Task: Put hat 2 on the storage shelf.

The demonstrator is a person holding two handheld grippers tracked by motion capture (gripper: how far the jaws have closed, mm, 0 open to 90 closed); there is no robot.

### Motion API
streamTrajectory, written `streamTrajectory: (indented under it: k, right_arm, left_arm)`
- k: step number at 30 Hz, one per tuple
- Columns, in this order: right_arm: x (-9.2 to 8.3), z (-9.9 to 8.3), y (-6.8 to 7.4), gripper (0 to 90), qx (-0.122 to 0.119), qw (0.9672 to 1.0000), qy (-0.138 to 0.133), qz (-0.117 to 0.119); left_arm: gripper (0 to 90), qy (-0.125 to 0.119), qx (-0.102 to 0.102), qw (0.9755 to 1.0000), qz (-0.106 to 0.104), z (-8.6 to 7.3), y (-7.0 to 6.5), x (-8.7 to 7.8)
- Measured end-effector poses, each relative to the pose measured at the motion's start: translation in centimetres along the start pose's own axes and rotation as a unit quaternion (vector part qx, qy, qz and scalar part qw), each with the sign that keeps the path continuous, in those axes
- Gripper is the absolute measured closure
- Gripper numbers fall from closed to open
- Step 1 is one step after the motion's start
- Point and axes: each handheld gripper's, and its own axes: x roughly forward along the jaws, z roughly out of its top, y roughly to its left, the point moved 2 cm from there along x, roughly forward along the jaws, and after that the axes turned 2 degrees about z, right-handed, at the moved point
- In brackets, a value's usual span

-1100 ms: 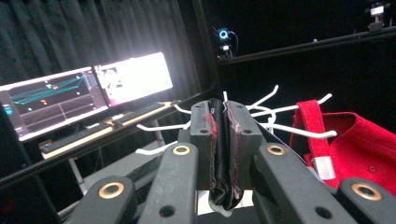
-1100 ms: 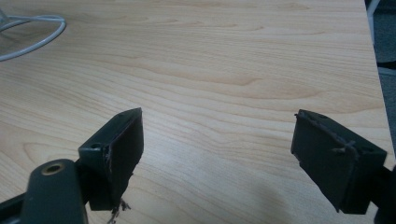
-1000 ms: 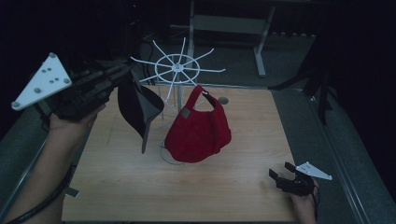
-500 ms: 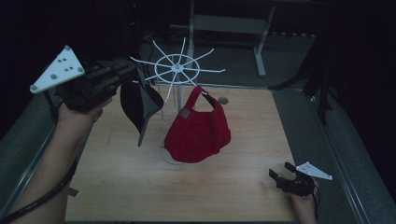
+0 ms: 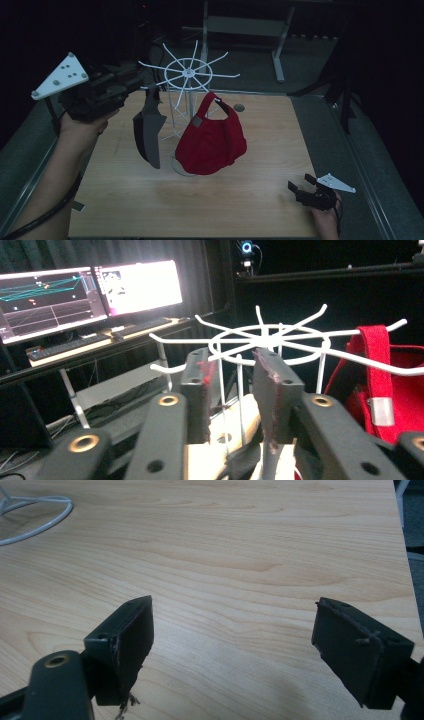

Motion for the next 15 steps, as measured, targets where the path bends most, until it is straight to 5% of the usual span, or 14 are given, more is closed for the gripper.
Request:
streamTrajectory:
  k: [8,15]
  right_arm:
    - [0.0,0.0,0.0,16.9,0.000,1.0000,0.000,0.000]
    - [0.0,0.0,0.1,16.9,0.000,1.0000,0.000,0.000]
  left_arm:
    - [65.4,0.000,-0.006,1.0000,0.008,-1.0,0.4,-1.3]
    - [65.4,0.024,-0.002,0.9996,0.011,-2.9,0.5,-2.1]
